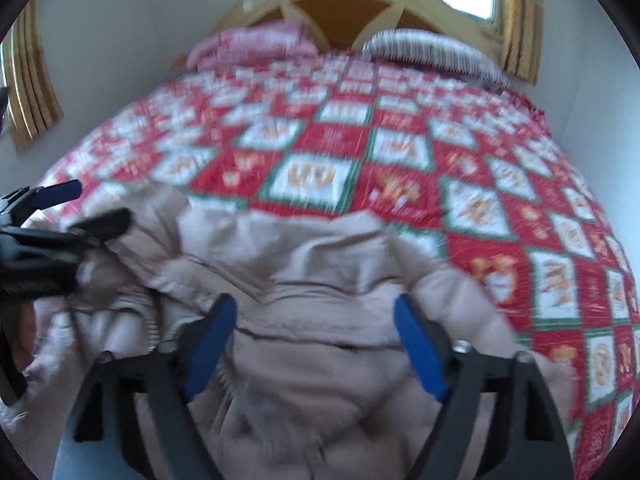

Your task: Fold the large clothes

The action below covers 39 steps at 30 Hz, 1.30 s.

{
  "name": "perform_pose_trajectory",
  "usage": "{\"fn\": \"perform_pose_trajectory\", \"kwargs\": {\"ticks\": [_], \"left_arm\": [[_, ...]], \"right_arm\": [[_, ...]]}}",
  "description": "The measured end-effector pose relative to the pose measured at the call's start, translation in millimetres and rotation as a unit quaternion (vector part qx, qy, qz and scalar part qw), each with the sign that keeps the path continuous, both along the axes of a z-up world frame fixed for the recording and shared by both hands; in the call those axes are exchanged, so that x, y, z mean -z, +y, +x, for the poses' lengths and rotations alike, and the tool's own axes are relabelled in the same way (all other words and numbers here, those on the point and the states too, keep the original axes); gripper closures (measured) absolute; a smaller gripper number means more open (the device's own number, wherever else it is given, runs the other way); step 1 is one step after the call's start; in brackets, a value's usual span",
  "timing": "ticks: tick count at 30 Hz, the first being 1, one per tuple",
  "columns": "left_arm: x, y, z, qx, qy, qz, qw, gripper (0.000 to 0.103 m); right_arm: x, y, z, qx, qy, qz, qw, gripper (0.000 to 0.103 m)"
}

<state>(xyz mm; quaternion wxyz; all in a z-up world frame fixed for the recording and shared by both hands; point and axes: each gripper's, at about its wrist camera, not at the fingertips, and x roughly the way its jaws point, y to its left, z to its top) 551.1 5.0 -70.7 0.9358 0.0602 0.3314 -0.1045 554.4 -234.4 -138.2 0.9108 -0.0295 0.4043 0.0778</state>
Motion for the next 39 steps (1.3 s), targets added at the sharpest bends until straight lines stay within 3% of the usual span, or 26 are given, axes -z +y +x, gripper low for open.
{"fn": "perform_pose_trajectory", "kwargs": {"ticks": [3, 6, 11, 15, 21, 27, 29, 30, 31, 34, 37, 39], "left_arm": [[-8, 44, -60, 0.024, 0.006, -0.006, 0.9997, 0.001], [7, 89, -124, 0.029, 0.029, -0.013, 0.9991, 0.001], [48, 148, -223, 0.004, 0.078, -0.068, 0.9946, 0.001], [73, 166, -286, -0.010, 0.090, -0.082, 0.9925, 0.001], [108, 176, -331, -0.024, 0.125, -0.131, 0.9832, 0.001], [115, 166, -351, -0.013, 0.099, -0.140, 0.9851, 0.001], [116, 167, -351, -0.008, 0.099, -0.146, 0.9842, 0.002], [116, 167, -352, -0.007, 0.099, -0.149, 0.9839, 0.012], [115, 168, -354, -0.001, 0.100, -0.153, 0.9831, 0.038], [111, 173, -361, 0.021, 0.106, -0.166, 0.9802, 0.080], [100, 180, -375, 0.032, 0.099, -0.174, 0.9792, 0.088], [89, 183, -388, 0.042, 0.089, -0.183, 0.9782, 0.089]], "right_arm": [[-24, -24, -35, 0.006, -0.014, 0.003, 1.000, 0.017], [-35, -59, -88, 0.018, 0.003, 0.033, 0.999, 0.017], [-29, -114, -206, 0.035, 0.036, 0.080, 0.996, 0.014], [-18, -135, -282, 0.063, 0.057, 0.117, 0.989, 0.011], [-3, -144, -366, 0.104, 0.061, 0.161, 0.980, 0.011], [27, -127, -403, 0.120, 0.079, 0.177, 0.974, 0.011], [30, -115, -414, 0.126, 0.055, 0.160, 0.977, 0.013], [31, -108, -416, 0.123, 0.053, 0.149, 0.980, 0.021], [30, -102, -418, 0.116, 0.053, 0.144, 0.981, 0.035], [29, -98, -420, 0.112, 0.061, 0.170, 0.977, 0.066], [31, -108, -423, 0.114, 0.071, 0.239, 0.962, 0.081], [30, -110, -430, 0.115, 0.068, 0.259, 0.957, 0.084]]}}
